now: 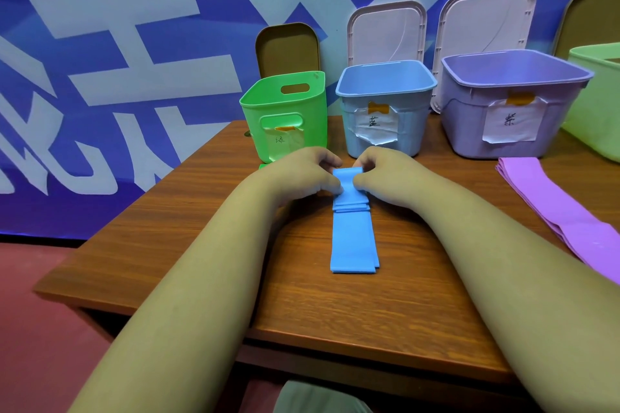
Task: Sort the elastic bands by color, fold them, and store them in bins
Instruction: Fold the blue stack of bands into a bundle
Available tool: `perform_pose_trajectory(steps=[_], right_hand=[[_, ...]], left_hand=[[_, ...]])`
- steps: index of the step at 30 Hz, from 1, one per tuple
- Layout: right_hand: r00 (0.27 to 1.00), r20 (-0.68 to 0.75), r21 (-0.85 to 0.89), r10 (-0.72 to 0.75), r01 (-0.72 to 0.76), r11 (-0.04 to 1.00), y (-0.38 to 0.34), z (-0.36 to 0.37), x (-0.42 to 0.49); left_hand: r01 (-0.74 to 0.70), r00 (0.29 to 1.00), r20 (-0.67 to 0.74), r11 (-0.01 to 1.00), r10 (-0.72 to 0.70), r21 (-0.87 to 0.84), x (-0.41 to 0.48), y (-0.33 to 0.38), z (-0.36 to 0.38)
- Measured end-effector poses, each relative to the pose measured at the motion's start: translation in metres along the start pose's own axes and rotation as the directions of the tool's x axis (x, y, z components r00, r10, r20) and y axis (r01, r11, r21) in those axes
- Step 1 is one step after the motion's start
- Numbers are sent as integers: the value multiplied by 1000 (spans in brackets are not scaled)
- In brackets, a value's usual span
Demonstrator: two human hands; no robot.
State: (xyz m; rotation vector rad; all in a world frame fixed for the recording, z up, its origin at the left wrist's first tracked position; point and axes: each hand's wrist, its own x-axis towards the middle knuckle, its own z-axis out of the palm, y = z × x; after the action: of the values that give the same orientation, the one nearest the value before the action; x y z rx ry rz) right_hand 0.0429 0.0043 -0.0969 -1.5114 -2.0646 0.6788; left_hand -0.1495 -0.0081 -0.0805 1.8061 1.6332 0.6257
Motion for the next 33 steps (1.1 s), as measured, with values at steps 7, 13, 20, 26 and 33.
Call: perform_pose_trajectory(steps=[7, 13, 20, 26, 33], right_hand=[[993, -115, 80, -12, 21, 997, -5, -1, -2], [961, -273, 164, -45, 93, 982, -8, -5, 1], [908, -407, 188, -99, 189, 964, -12, -10, 0], [916, -377, 199, -138, 225, 954, -18, -10, -6], [976, -110, 67, -186, 194, 979, -19, -10, -22]], left_hand=[[-14, 1000, 19, 996, 16, -93, 2, -2, 1], [-37, 995, 88, 983, 54, -178, 2, -3, 2], [-91, 996, -10, 984, 90, -152, 4, -3, 6], [-138, 966, -227, 990, 126, -35, 16, -6, 12], [-158, 954, -251, 986, 166, 51, 18, -13, 10]])
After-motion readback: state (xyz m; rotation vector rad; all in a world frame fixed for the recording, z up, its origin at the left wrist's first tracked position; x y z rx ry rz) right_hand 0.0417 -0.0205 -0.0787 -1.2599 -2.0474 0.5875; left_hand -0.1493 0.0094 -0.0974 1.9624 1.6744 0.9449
